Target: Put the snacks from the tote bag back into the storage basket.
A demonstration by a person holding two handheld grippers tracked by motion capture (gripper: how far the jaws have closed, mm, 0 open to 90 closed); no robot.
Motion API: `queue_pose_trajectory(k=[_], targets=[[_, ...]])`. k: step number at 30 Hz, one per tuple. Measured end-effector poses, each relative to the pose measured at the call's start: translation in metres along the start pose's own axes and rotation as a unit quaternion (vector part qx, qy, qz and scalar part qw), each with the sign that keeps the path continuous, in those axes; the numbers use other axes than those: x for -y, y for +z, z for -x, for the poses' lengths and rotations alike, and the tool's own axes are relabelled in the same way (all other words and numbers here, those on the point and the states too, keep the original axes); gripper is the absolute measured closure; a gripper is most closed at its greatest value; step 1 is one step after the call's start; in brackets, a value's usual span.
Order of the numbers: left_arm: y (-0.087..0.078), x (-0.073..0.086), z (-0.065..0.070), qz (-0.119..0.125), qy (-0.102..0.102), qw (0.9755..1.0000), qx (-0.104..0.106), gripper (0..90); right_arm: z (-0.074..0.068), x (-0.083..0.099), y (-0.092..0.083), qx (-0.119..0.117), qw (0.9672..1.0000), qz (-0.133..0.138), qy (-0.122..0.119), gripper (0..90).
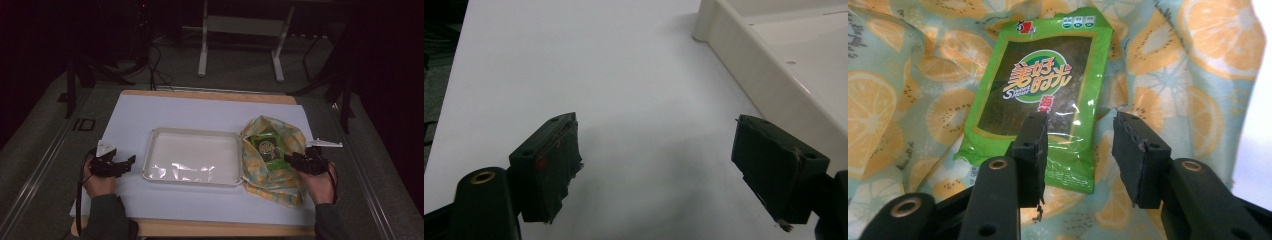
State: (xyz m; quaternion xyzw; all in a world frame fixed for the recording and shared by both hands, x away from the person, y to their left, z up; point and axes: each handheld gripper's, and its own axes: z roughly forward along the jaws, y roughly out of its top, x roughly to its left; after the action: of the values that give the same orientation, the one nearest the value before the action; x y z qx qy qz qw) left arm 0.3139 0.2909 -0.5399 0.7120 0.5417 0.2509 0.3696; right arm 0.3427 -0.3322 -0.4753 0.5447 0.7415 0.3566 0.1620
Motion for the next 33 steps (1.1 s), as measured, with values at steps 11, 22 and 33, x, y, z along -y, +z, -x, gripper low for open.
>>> queue_pose_trajectory(k=[11,22,33], targets=[[0.0,0.0,0.0,-0.001,0.0,1.0,0.0,19.8,0.0,-0.005,0.01,-0.015,0.9998,-0.008,0.013,55.0],[0.0,0.0,0.0,-0.002,0.0,1.0,0.0,19.8,0.005,-0.004,0.021,-0.028,0.9985,-0.031,0.036,52.5],[0.001,0.0,0.0,-0.003,0.0,1.0,0.0,19.8,0.009,-0.005,0.032,-0.044,0.9962,-0.053,0.053,47.8]])
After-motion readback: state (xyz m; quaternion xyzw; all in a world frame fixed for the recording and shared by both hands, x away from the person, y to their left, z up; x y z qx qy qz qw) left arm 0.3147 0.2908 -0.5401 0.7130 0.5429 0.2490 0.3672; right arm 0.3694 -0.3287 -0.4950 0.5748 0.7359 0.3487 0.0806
